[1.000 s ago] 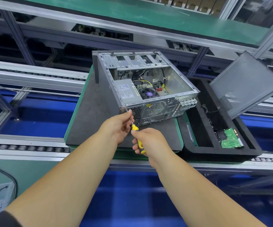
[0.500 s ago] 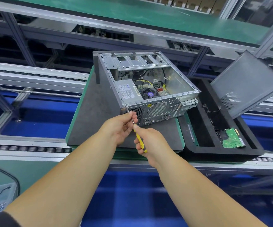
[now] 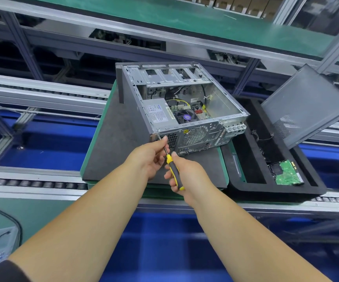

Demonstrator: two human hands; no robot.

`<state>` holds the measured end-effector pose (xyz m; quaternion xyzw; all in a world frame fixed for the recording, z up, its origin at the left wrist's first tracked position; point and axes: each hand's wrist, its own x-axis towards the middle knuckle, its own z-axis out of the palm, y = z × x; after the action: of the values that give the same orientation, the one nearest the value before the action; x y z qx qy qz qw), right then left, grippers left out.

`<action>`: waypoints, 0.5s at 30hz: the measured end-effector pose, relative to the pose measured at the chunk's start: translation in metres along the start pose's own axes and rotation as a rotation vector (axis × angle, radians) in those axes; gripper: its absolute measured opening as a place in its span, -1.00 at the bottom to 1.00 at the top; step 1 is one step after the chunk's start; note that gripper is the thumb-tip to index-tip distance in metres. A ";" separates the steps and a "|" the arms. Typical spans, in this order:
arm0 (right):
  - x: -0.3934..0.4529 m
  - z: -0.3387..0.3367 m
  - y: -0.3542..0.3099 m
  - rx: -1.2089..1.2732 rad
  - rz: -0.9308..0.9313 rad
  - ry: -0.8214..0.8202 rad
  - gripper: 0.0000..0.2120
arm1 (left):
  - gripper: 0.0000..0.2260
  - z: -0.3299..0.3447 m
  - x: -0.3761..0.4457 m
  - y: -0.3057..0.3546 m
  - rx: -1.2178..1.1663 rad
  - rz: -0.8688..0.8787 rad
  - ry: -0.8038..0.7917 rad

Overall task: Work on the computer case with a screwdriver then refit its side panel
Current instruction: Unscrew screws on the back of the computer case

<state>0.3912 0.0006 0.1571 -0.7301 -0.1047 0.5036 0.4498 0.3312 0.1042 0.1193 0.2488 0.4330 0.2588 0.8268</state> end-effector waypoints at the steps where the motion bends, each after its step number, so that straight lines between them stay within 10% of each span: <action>1: -0.001 -0.001 0.003 -0.024 -0.053 0.012 -0.69 | -0.90 0.000 0.000 0.000 0.002 0.005 -0.001; 15: -0.001 0.004 -0.002 -0.112 -0.062 0.042 -0.60 | -0.85 -0.010 -0.003 -0.001 -0.028 0.019 -0.147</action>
<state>0.3882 0.0032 0.1588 -0.7608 -0.1457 0.4675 0.4258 0.3218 0.1037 0.1157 0.2597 0.3651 0.2538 0.8572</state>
